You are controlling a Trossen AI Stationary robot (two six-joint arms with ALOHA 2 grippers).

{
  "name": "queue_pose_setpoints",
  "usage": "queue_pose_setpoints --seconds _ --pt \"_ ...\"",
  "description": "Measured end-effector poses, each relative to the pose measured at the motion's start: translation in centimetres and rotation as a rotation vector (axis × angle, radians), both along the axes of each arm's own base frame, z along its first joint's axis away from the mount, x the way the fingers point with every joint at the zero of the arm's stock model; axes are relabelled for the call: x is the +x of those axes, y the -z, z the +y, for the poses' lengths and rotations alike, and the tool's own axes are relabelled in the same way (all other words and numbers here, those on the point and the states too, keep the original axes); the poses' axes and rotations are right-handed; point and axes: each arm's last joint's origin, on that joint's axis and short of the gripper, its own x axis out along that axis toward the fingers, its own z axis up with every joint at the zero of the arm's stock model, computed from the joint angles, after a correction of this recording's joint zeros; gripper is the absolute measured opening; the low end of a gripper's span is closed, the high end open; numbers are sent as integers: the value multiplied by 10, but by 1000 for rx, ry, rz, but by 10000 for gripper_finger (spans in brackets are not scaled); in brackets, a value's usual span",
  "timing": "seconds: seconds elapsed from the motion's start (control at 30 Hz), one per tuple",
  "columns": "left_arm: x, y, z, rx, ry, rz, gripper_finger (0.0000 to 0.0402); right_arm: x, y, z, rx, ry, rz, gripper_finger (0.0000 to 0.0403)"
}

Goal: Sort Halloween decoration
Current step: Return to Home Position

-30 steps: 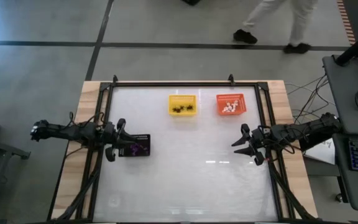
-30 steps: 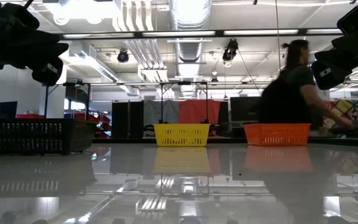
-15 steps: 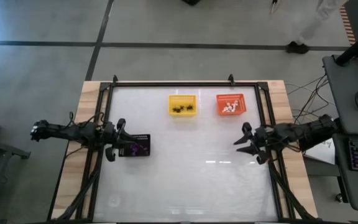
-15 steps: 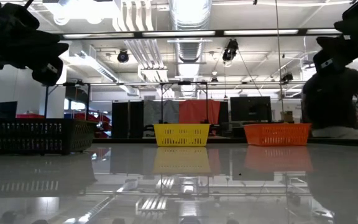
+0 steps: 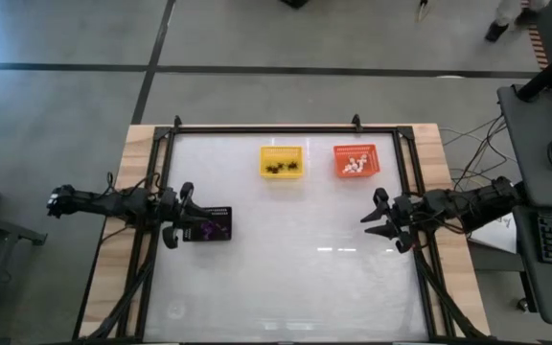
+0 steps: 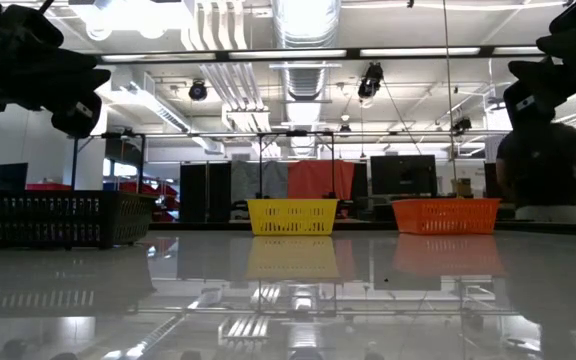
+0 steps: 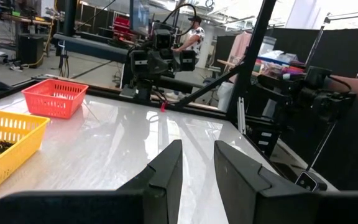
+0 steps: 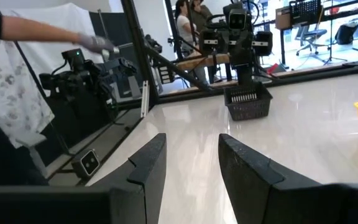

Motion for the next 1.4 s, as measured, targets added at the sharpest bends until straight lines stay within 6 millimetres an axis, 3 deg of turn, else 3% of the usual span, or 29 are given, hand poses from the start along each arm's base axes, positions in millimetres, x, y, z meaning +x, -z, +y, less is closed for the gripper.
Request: queue_pose_setpoints --seconds 1.4 --pt "0 -8 0 -1 0 -5 75 2 3 1 -9 0 32 137"
